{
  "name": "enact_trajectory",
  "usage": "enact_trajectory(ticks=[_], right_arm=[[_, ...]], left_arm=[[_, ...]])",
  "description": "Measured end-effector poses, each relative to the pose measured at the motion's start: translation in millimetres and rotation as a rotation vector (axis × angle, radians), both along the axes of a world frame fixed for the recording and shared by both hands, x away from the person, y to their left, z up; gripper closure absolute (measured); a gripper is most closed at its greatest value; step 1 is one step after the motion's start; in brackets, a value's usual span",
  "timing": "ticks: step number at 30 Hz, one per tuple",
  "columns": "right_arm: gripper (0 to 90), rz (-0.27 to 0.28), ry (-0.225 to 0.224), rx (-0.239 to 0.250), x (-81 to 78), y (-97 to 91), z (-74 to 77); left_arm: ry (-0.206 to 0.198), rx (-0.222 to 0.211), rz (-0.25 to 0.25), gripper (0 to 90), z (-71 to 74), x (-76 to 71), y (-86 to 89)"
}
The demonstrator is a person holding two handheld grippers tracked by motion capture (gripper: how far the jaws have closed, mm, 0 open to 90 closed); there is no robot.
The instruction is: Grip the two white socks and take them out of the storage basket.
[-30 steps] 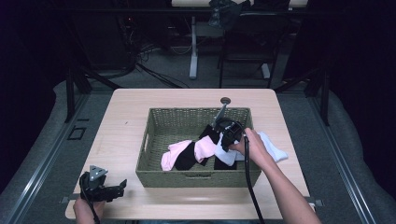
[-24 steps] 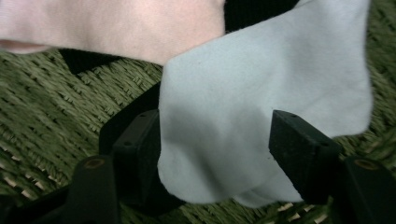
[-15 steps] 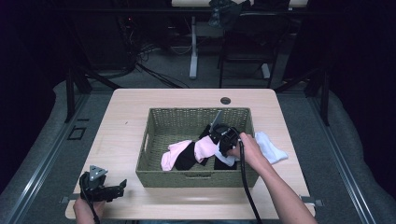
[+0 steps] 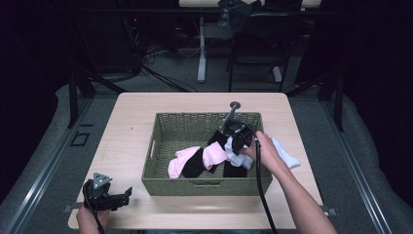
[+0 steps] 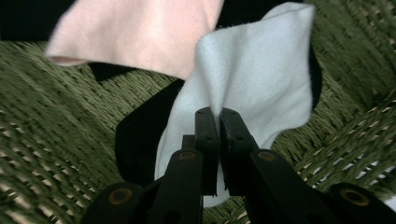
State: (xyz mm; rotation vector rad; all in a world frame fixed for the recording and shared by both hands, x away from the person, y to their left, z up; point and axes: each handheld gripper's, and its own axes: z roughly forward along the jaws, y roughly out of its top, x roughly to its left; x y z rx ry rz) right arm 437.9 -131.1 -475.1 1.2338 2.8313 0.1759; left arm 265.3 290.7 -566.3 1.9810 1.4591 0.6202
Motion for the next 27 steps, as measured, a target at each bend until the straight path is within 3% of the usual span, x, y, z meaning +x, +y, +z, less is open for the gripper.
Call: enact_trajectory(ticks=[11,27], right_arm=[[87.2,0.0,-0.05,0.053,0.7,-4.3,32.5],[87.3,0.018,-0.076,0.069,0.3,-6.0,63.0]], left_arm=[[0.0,-0.002,0.004,0.2,-0.1,-0.4,0.3],[0.003,0.005,0.001,0.2,-0.2,-0.2,-1.3]])
